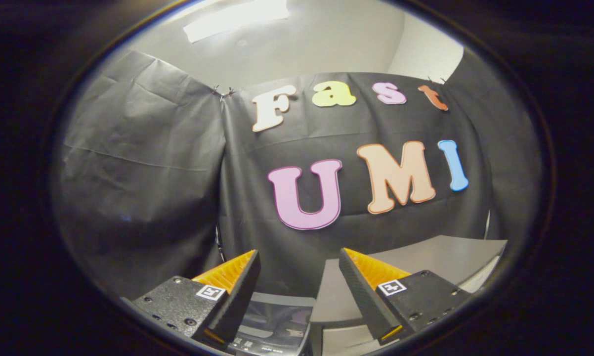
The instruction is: Put the clothes into the washing machine and then close the washing machine lid.
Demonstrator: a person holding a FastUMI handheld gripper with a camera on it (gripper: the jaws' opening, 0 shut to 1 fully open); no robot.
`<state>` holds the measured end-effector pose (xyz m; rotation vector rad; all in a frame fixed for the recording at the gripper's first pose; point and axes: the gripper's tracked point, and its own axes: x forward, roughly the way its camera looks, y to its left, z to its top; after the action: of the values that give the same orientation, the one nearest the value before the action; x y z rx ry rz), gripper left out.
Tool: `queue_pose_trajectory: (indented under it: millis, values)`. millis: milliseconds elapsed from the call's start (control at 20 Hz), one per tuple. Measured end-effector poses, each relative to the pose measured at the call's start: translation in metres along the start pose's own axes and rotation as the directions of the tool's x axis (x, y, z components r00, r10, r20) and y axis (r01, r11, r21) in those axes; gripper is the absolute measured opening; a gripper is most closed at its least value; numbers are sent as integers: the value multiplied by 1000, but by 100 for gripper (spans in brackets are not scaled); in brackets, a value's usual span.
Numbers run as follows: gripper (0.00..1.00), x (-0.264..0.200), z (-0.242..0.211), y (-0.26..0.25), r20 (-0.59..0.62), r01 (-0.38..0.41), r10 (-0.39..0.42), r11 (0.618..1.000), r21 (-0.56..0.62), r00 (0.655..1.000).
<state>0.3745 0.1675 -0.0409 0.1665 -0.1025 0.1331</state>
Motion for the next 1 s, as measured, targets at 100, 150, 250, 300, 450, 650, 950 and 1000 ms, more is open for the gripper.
queue_pose_trajectory:
  millis: [100,150,250,300,450,650,950,1000]
  values:
    - [96,-23,-2,-21,29,23,-23,1000,12,999]
    - [96,-35,-3,-33,44,40,-41,999,9,998]
    - [96,-55,-9,-57,64,73,-72,997,-11,995]
    - [96,-67,-14,-67,81,86,-84,996,-26,993]
    - [96,-94,-23,-88,128,94,-78,987,-130,989]
    - [96,-129,-37,-114,198,136,-86,958,-253,976]
    - [96,-152,-78,-121,187,106,-53,952,-287,981]
    - [96,-153,-88,-126,171,110,-61,948,-297,983]
